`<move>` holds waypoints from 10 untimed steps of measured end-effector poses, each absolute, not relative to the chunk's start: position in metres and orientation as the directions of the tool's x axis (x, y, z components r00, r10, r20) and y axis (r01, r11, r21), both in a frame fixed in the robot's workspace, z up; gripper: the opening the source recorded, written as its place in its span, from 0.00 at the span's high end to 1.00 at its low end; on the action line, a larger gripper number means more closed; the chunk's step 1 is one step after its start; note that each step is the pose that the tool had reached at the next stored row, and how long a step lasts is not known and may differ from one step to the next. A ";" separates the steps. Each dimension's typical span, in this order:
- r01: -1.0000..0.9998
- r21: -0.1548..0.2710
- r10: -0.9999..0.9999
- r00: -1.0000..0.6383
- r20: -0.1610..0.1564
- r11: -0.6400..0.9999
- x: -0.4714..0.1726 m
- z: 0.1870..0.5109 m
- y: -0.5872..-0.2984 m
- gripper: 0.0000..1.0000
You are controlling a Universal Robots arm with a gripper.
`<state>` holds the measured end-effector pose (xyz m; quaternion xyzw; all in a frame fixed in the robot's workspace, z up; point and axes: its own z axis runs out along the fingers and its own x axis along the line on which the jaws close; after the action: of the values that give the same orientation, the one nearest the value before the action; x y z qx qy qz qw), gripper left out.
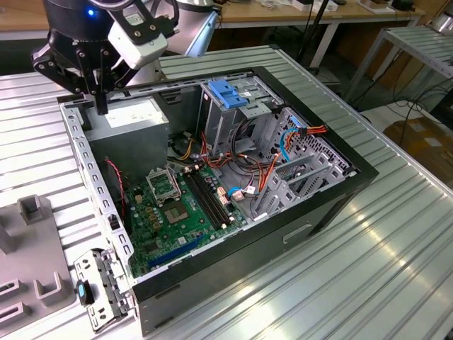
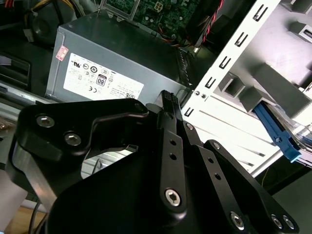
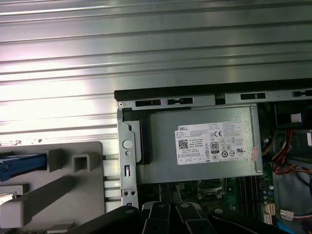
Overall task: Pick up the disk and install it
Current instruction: 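Reach for the disk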
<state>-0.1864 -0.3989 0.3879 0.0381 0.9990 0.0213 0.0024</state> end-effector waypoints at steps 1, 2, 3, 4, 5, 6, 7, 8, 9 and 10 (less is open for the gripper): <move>0.076 0.043 0.076 -0.997 -0.003 0.996 -0.187 0.388 -0.399 0.89; 0.076 0.043 0.076 -0.997 -0.003 0.996 -0.187 0.388 -0.399 0.89; 0.076 0.043 0.076 -0.997 -0.003 0.996 -0.187 0.388 -0.399 0.89; 0.076 0.043 0.076 -0.997 -0.003 0.996 -0.187 0.388 -0.399 0.89; 0.076 0.043 0.076 -0.997 -0.003 0.996 -0.188 0.388 -0.399 0.89; 0.076 0.043 0.076 -0.997 -0.002 0.996 -0.188 0.388 -0.399 0.89; 0.076 0.043 0.076 -0.997 -0.002 0.996 -0.188 0.388 -0.399 0.89; 0.076 0.043 0.076 -0.997 -0.002 0.996 -0.189 0.388 -0.399 0.89; 0.076 0.043 0.076 -0.997 -0.002 0.996 -0.189 0.388 -0.399 0.89; 0.076 0.043 0.076 -0.997 -0.002 0.996 -0.189 0.388 -0.399 0.89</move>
<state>-0.1892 -0.3989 0.3877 0.0381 0.9990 0.0212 0.0017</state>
